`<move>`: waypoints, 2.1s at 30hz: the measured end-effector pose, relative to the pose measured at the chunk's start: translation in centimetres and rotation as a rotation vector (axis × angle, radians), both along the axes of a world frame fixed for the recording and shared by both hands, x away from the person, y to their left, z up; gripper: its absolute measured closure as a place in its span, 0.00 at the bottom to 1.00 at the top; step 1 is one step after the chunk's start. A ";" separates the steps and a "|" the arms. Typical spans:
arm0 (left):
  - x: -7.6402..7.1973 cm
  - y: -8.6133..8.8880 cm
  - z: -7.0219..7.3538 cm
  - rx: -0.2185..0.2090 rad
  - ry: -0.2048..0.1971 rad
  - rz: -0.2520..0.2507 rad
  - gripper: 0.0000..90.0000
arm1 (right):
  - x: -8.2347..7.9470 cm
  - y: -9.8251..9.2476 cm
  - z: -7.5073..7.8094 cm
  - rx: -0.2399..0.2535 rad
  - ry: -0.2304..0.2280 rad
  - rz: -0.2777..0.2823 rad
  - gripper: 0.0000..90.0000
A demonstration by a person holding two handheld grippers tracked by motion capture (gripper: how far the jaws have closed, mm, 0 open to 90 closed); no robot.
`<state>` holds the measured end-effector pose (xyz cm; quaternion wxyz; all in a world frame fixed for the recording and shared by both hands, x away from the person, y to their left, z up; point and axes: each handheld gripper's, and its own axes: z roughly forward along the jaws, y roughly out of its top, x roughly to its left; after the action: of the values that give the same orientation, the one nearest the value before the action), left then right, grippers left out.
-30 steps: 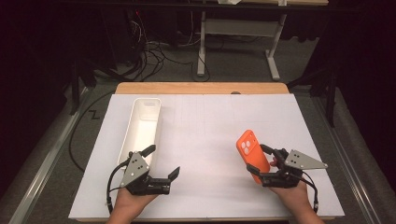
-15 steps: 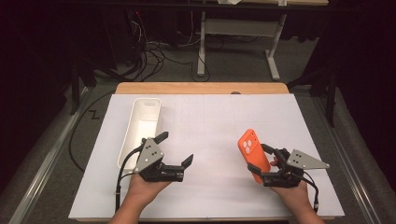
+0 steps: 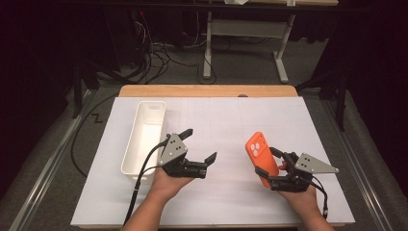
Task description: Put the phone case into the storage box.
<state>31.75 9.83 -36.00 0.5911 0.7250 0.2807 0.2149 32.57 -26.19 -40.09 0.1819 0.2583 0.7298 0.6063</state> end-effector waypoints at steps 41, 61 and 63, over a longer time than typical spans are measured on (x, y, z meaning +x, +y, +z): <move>-0.9 -0.1 -0.9 -0.034 0.040 -0.133 0.01 | 3.3 5.0 1.0 -0.059 0.042 0.226 0.19; -1.9 -1.3 -0.9 -0.059 0.044 -0.286 0.01 | 1.5 5.1 1.3 -0.007 0.042 0.410 0.19; -1.9 -1.4 -1.0 -0.060 0.043 -0.300 0.01 | 1.4 5.2 1.3 -0.004 0.045 0.426 0.19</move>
<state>29.84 8.48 -36.95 0.6318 0.7452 0.1881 0.1004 33.97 -20.96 -38.79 0.0339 0.1116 0.7730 0.6236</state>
